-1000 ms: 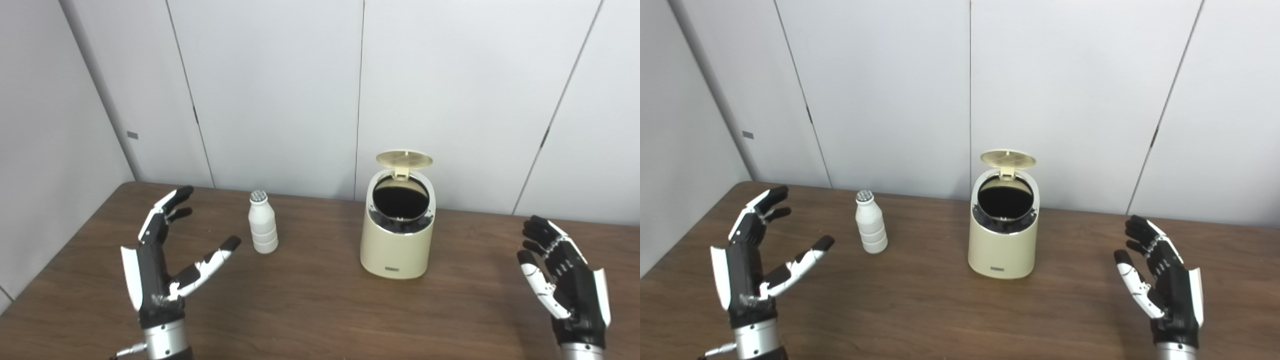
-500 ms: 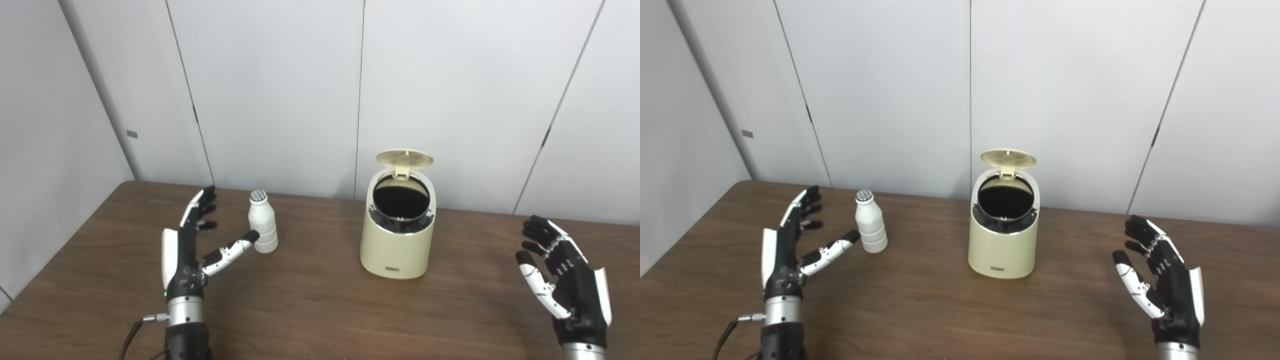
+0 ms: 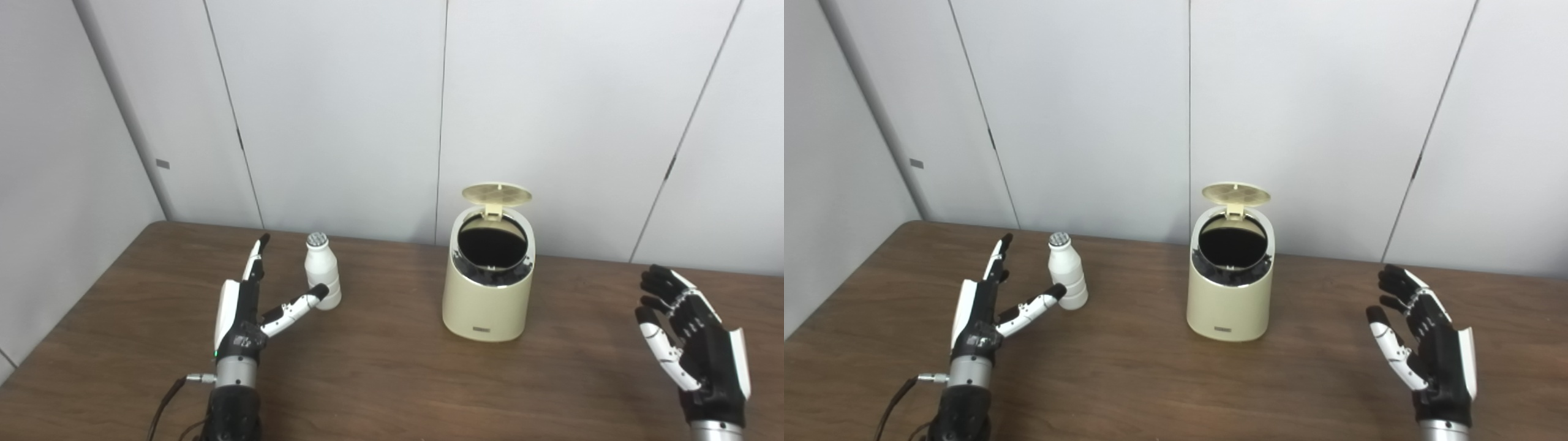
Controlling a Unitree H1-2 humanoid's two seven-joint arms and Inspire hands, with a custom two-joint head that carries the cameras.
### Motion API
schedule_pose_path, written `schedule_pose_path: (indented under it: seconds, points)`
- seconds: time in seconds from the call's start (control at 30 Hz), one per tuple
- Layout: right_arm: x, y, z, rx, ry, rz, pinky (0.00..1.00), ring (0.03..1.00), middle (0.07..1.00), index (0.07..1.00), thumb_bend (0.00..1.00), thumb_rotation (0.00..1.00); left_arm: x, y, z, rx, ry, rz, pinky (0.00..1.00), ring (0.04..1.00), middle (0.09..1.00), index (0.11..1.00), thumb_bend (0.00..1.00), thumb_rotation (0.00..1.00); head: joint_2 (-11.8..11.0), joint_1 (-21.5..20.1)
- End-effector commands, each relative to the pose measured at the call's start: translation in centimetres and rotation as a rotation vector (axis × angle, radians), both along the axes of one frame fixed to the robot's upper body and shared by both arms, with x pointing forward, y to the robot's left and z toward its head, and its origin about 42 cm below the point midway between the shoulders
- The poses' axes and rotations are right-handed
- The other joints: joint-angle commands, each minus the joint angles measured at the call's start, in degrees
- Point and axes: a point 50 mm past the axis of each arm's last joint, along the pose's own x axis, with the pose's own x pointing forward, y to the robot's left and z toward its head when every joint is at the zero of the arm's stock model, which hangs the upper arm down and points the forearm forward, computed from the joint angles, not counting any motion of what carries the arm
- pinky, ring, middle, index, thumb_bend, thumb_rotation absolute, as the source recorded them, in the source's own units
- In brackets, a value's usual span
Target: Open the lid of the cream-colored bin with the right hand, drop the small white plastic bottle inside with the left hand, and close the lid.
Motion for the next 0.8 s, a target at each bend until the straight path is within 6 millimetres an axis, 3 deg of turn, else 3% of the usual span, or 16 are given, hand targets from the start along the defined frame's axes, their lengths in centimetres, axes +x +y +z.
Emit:
schedule_pose_path:
  seconds: [0.0,0.1,0.13,0.2,0.4,0.5,0.6,0.77]
  points:
    - [-1.3,-1.3,-1.1,-0.033,0.013,-0.012,0.72,0.775,0.767,0.764,0.2,0.42,1.3,0.0,2.9,0.019,-0.092,-0.018,0.89,1.0,1.0,1.0,1.0,0.5,0.0,0.1]
    - [-1.4,-1.2,-0.9,-0.038,0.006,-0.008,0.71,0.771,0.765,0.761,0.19,0.4,1.2,0.0,2.9,0.02,-0.083,-0.006,0.81,0.954,0.992,1.0,1.0,0.5,0.0,0.2]
    - [-1.5,-1.2,-0.8,-0.037,0.004,-0.005,0.72,0.774,0.766,0.761,0.18,0.39,1.2,-0.1,2.9,0.023,-0.077,-0.005,0.72,0.892,0.952,1.0,1.0,0.5,0.1,0.2]
    - [-1.5,-1.1,-0.7,-0.037,0.0,-0.002,0.72,0.776,0.767,0.761,0.18,0.37,1.3,-0.1,2.8,0.029,-0.074,-0.011,0.66,0.835,0.909,1.0,1.0,0.5,0.1,0.1]
    - [-1.6,-0.9,-0.7,-0.043,-0.004,-0.001,0.71,0.77,0.761,0.753,0.17,0.34,1.8,-0.4,2.4,0.03,-0.064,-0.025,0.72,0.846,0.886,0.942,1.0,0.44,-0.3,-0.2]
    - [-1.7,-0.9,-0.8,-0.045,0.0,0.005,0.7,0.772,0.765,0.754,0.17,0.37,2.7,-0.3,2.1,0.056,-0.044,-0.05,0.68,0.811,0.866,0.93,1.0,0.44,-0.3,-0.4]
    - [-1.8,-0.8,-0.8,-0.049,0.0,0.0,0.7,0.767,0.763,0.753,0.18,0.4,3.5,-0.4,2.4,0.078,-0.019,-0.08,0.72,0.838,0.887,0.939,1.0,0.44,-0.3,-0.5]
    - [-1.8,-0.7,-0.8,-0.03,0.002,0.01,0.72,0.78,0.776,0.765,0.18,0.38,4.7,-0.5,2.8,0.122,-0.02,-0.101,0.79,0.894,0.908,0.938,1.0,0.36,-0.3,-0.6]
